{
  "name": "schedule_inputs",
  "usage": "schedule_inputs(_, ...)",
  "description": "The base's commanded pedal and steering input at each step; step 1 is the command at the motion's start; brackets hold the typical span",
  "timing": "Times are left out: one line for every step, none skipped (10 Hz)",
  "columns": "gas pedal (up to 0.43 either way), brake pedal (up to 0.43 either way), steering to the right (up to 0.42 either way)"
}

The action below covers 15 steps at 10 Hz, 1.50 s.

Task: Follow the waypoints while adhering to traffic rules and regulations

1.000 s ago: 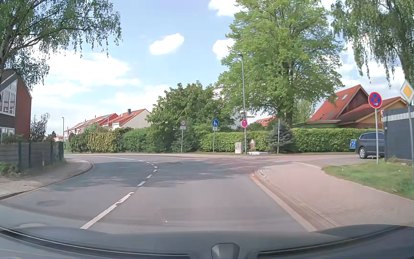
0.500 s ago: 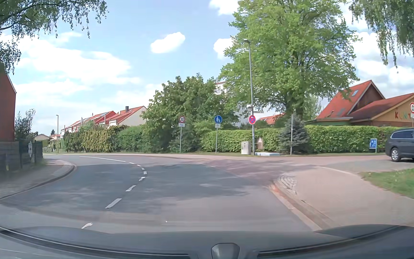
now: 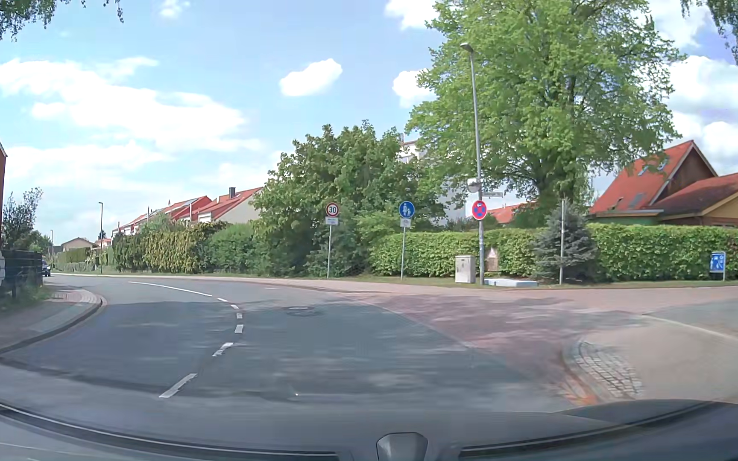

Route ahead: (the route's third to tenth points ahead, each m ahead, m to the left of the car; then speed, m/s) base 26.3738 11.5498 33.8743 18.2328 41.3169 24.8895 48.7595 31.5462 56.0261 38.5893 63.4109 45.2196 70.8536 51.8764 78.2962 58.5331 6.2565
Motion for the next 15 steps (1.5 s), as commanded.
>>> schedule_inputs(0.067, 0.000, -0.038)
schedule_inputs(0.067, 0.000, -0.040)
schedule_inputs(0.067, 0.000, -0.045)
schedule_inputs(0.067, 0.000, -0.051)
schedule_inputs(0.067, 0.000, -0.057)
schedule_inputs(0.067, 0.000, -0.062)
schedule_inputs(0.067, 0.000, -0.068)
schedule_inputs(0.067, 0.000, -0.072)
schedule_inputs(0.067, 0.000, -0.080)
schedule_inputs(0.067, 0.000, -0.088)
schedule_inputs(0.067, 0.000, -0.095)
schedule_inputs(0.067, 0.000, -0.105)
schedule_inputs(0.067, 0.000, -0.115)
schedule_inputs(0.067, 0.000, -0.122)
schedule_inputs(0.067, 0.000, -0.129)
